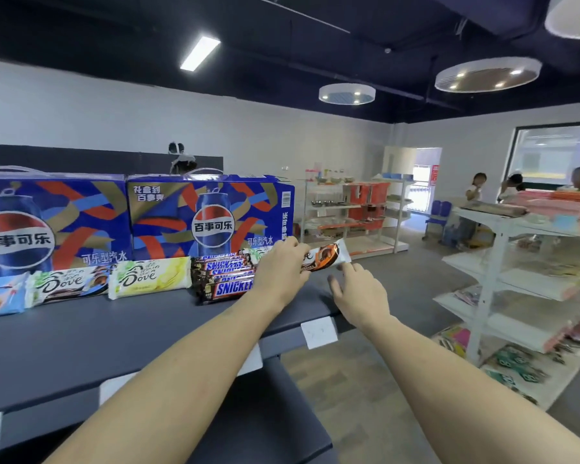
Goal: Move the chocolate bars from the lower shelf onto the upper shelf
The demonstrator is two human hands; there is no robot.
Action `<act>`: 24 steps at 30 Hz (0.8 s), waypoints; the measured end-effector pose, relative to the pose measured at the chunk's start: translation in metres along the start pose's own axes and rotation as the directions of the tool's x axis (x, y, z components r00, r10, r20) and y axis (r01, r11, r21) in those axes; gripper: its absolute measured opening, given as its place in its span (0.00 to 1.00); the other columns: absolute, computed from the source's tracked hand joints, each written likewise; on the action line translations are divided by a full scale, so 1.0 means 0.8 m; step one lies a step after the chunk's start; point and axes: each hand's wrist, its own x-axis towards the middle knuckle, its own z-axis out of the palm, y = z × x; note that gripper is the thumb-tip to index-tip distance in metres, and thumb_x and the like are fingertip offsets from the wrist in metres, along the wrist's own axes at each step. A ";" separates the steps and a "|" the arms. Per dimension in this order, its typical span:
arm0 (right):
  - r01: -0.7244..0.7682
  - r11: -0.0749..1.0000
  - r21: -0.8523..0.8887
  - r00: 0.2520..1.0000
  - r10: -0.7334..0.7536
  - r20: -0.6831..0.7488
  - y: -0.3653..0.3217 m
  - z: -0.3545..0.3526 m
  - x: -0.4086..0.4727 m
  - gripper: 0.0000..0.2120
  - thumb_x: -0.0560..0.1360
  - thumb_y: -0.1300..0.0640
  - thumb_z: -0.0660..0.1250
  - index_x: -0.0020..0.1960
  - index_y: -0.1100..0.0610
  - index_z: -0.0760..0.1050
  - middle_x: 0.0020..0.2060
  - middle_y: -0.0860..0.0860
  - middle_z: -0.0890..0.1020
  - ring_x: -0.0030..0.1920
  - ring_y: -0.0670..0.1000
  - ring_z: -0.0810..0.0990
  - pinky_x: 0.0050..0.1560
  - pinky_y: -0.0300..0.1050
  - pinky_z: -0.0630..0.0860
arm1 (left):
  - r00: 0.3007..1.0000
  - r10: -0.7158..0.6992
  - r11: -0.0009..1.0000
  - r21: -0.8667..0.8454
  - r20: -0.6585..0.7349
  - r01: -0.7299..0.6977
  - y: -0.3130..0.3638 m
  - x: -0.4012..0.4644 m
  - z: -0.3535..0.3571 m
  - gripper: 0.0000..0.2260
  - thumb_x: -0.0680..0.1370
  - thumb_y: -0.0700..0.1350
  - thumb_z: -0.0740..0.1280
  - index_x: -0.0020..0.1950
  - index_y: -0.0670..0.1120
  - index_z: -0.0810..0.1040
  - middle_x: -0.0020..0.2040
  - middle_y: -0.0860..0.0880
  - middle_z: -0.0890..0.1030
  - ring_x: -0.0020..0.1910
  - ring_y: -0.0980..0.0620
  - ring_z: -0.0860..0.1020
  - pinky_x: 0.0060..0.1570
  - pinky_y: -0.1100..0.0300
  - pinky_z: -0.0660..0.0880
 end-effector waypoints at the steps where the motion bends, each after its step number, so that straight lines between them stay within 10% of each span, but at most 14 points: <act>1: 0.008 1.000 0.015 1.000 -0.009 0.016 0.006 0.005 0.010 0.18 0.80 0.46 0.57 0.66 0.53 0.71 0.59 0.53 0.77 0.59 0.56 0.75 0.54 0.50 0.72 | 1.000 -0.014 1.000 -0.009 0.005 0.014 0.002 0.008 0.010 0.19 0.75 0.46 0.70 0.66 0.48 0.74 0.57 0.48 0.75 0.57 0.48 0.73 0.52 0.53 0.75; 15: 0.158 0.980 0.119 0.973 -0.175 0.147 0.071 0.088 0.134 0.02 0.77 0.57 0.59 0.49 0.54 0.66 0.49 0.52 0.76 0.50 0.56 0.77 0.40 0.46 0.69 | 0.949 -0.309 0.938 0.181 0.057 0.295 -0.001 0.079 0.108 0.16 0.77 0.39 0.66 0.64 0.47 0.72 0.57 0.47 0.72 0.57 0.46 0.73 0.51 0.53 0.73; 24: 0.140 0.973 0.184 0.967 -0.174 0.186 0.075 0.136 0.190 0.22 0.75 0.63 0.60 0.68 0.54 0.66 0.58 0.52 0.77 0.56 0.55 0.78 0.47 0.47 0.75 | 0.897 -0.432 0.841 0.402 0.094 0.362 -0.031 0.105 0.125 0.15 0.78 0.34 0.62 0.64 0.43 0.71 0.60 0.43 0.72 0.60 0.44 0.71 0.52 0.53 0.72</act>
